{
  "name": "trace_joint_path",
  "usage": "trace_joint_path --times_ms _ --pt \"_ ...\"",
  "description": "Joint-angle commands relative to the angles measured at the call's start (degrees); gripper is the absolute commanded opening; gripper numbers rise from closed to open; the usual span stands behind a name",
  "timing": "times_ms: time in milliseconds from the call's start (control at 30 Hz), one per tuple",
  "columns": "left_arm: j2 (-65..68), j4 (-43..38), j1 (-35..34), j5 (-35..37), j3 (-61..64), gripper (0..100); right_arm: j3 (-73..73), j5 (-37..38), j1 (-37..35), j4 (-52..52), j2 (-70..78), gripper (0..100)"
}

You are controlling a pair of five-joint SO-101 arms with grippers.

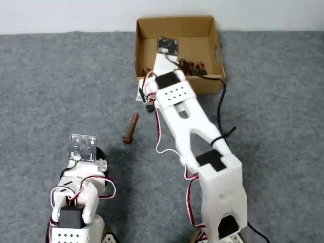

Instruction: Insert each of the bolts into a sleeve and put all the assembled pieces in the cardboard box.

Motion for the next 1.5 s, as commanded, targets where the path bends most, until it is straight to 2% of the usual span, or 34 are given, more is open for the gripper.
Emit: trace_joint_path --times_ms 0,133,333,500,700,867,933,1133,1467 --pt "0.09 0.35 -0.35 -0.53 -0.22 1 -1.49 -0.97 -0.48 -4.53 1.98 22.3" --pt "0.09 0.35 -0.35 -0.53 -0.22 1 -1.49 -1.05 -0.31 -8.66 5.23 18.7" --pt "0.09 0.35 -0.35 -0.53 -0.22 1 -1.49 -0.97 -0.22 -12.53 9.01 18.5" --pt "0.09 0.35 -0.35 -0.53 -0.22 1 -1.49 -0.97 -0.04 -11.82 12.7 18.4" --pt "0.09 0.35 -0.35 -0.53 -0.22 1 -1.49 -1.05 0.4 -2.95 13.32 17.0" --pt "0.09 0.35 -0.35 -0.53 -0.22 1 -1.49 -1.05 0.57 2.95 12.0 0.1" --pt "0.09 0.35 -0.35 -0.53 -0.22 1 -1.49 -1.05 0.66 4.7 10.77 2.8" --pt "0.09 0.35 -0.35 -0.53 -0.22 1 -1.49 -0.79 0.75 10.95 3.91 0.8" --pt "0.09 0.35 -0.35 -0.53 -0.22 1 -1.41 -0.7 0.75 34.42 -11.38 0.8"
